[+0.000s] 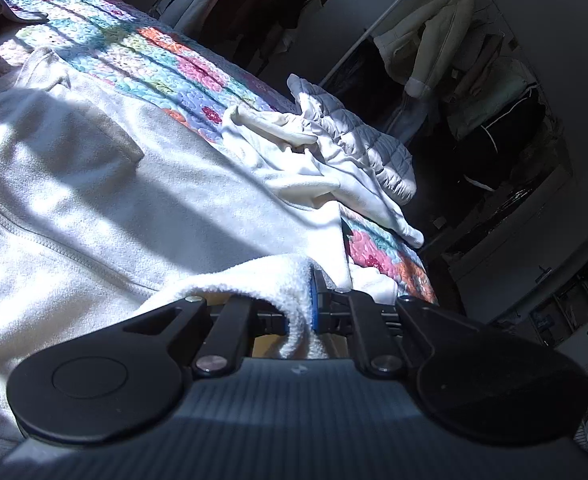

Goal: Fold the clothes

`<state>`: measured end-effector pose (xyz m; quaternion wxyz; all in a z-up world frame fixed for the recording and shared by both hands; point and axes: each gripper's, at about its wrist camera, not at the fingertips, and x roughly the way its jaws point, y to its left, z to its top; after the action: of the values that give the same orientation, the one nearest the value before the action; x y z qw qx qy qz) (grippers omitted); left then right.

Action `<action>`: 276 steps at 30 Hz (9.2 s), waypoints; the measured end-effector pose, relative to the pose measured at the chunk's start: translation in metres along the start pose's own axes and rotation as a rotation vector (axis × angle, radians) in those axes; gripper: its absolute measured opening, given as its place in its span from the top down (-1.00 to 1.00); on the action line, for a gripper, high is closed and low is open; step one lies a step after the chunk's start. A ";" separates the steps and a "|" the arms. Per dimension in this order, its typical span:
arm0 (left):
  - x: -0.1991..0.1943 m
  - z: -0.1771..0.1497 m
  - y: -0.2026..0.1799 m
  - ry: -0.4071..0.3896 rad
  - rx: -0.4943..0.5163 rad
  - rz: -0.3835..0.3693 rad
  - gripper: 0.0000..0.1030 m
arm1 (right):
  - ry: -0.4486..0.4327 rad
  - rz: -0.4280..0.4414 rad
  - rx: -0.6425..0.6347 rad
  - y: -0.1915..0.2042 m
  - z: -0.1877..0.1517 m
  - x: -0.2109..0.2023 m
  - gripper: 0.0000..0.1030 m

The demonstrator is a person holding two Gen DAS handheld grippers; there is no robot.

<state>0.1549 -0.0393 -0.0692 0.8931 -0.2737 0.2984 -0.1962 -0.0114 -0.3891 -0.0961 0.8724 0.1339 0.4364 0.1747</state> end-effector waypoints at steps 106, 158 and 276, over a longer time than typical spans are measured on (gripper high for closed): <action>0.002 0.004 0.033 -0.090 0.229 0.061 0.72 | -0.348 -0.108 -0.210 0.146 0.130 0.115 0.70; 0.059 0.017 0.135 0.204 -0.235 0.062 -0.11 | 0.050 0.145 -0.318 0.130 0.111 0.174 0.07; 0.004 -0.096 0.030 0.496 0.055 -0.160 0.76 | 0.056 -0.193 0.004 0.015 0.023 0.019 0.93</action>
<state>0.1023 -0.0537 -0.1536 0.7813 -0.2155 0.4802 -0.3355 0.0151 -0.3696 -0.0903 0.8723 0.0882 0.4719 0.0925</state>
